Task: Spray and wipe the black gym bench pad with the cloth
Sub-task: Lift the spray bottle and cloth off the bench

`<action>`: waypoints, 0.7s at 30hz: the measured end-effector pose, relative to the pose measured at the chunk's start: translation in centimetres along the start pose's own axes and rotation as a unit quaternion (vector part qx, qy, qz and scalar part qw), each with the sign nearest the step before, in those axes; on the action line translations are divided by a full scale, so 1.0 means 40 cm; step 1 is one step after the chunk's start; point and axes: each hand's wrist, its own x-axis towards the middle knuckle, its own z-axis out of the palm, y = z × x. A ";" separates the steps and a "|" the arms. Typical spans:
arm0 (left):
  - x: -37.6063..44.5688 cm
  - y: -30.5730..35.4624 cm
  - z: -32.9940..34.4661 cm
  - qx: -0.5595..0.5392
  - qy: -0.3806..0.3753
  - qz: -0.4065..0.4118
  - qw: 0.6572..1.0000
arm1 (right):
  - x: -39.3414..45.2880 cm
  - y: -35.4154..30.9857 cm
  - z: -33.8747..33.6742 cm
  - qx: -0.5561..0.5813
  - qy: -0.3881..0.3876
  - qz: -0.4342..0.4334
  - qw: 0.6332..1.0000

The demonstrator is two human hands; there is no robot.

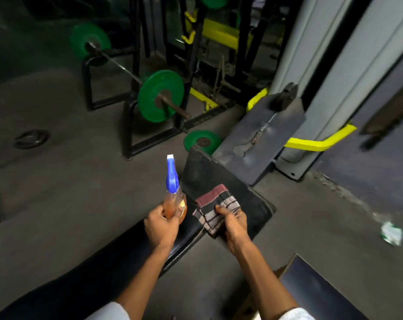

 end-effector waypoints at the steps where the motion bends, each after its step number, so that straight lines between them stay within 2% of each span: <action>1: -0.007 0.012 0.023 -0.001 -0.024 0.008 1.000 | -0.009 -0.004 -0.029 0.013 0.023 -0.007 1.000; 8: -0.140 0.063 0.192 0.002 -0.186 0.068 0.980 | -0.113 0.002 -0.268 0.081 0.185 -0.049 0.978; 14: -0.352 0.073 0.335 0.020 -0.324 0.112 0.939 | -0.235 0.037 -0.515 0.150 0.287 -0.057 0.944; 21: -0.645 0.026 0.482 0.053 -0.407 0.157 0.898 | -0.342 0.156 -0.824 0.164 0.372 0.000 0.914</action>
